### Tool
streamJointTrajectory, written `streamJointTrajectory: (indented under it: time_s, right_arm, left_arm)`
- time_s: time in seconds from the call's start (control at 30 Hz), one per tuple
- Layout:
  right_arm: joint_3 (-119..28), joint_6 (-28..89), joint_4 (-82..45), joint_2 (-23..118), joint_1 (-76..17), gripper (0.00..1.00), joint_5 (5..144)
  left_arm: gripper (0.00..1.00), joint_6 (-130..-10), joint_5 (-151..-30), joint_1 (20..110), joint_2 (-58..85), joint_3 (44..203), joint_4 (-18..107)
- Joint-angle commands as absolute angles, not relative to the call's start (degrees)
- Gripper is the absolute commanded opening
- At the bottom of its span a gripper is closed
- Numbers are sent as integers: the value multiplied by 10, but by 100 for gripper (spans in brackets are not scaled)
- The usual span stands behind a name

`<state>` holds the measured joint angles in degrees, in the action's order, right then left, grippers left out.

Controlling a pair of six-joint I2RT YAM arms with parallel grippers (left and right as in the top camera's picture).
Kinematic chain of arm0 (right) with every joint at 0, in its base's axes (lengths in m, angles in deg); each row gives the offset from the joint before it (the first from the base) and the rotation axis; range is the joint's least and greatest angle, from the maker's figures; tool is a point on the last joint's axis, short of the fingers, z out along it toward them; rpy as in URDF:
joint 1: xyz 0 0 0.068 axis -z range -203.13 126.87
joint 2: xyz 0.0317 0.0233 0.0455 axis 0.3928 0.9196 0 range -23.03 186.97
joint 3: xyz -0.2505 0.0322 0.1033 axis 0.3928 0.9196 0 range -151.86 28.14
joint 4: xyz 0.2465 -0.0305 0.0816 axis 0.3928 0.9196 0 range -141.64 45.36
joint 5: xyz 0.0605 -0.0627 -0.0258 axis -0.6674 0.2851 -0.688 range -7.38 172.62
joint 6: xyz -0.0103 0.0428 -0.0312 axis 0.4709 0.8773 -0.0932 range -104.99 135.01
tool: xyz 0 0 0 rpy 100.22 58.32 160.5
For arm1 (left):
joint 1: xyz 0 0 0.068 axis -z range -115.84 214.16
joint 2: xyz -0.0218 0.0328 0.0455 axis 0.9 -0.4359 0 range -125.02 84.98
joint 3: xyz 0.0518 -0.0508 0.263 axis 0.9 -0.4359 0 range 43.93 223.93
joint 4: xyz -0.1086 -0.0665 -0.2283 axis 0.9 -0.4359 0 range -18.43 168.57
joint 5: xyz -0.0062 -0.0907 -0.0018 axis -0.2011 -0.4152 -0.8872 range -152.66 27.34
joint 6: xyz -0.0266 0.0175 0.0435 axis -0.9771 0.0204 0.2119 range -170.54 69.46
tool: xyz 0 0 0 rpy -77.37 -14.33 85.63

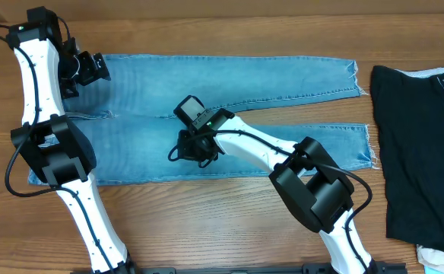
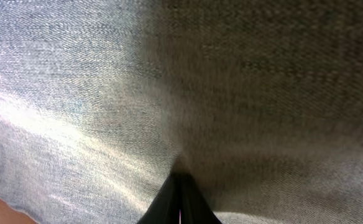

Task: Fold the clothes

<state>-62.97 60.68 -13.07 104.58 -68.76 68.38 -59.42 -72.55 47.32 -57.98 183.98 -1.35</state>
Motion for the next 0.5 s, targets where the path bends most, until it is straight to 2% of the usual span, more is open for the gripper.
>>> streamJointTrajectory:
  time_s: [0.0,0.1,0.23,0.47]
  right_arm:
    - [-608,615,-95,1098,-716,4,670]
    - [-659,580,-47,1058,-705,4,722]
    - [-672,550,-56,995,-707,4,886]
    - [-656,524,-144,1042,-659,4,916]
  left_arm:
    - [100,-598,-730,477,-556,1847,-13]
    - [100,-598,-730,477,-556,1847,-13]
    - [100,-598,-730,477,-556,1848,-13]
    - [100,-598,-730,477,-556,1847,-13]
